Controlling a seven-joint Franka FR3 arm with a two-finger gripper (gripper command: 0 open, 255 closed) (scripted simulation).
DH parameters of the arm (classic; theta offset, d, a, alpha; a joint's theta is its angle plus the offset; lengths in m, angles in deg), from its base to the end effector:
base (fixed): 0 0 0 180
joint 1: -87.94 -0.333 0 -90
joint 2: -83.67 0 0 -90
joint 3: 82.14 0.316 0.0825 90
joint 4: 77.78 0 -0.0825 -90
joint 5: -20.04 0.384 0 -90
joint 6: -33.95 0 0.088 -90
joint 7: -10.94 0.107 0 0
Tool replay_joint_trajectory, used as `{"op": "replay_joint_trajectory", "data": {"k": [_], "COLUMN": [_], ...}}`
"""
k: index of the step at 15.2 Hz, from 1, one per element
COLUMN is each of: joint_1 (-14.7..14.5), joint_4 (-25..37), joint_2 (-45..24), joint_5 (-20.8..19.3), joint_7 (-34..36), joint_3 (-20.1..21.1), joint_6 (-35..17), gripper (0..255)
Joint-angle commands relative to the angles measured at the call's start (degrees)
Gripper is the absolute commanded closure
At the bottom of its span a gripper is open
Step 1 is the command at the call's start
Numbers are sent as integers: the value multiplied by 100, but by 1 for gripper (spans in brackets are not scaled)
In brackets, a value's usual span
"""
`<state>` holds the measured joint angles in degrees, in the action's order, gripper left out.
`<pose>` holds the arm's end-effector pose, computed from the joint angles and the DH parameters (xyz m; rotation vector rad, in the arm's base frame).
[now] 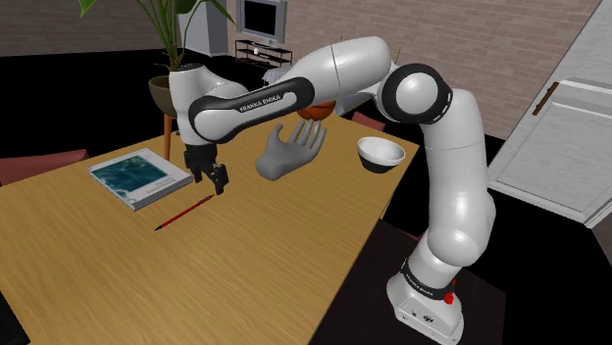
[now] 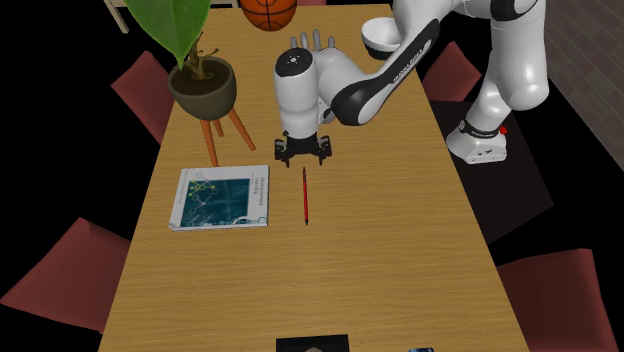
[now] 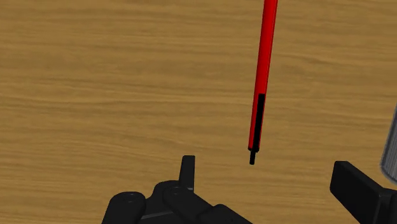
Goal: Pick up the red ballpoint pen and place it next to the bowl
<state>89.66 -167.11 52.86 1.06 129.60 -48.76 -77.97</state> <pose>0.6156 0.2870 0.3689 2.3196 -2.0434 0.0054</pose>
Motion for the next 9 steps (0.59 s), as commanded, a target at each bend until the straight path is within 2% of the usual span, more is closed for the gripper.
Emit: {"op": "replay_joint_trajectory", "data": {"k": [1,5,9], "joint_1": [-23,-30,-30], "joint_4": [-5,-182,-182], "joint_2": [-92,-215,-215], "joint_5": [-44,-130,-130], "joint_7": [50,106,106], "joint_3": [-37,-92,-92], "joint_6": [-92,-374,-374], "gripper": [0,0,0]}}
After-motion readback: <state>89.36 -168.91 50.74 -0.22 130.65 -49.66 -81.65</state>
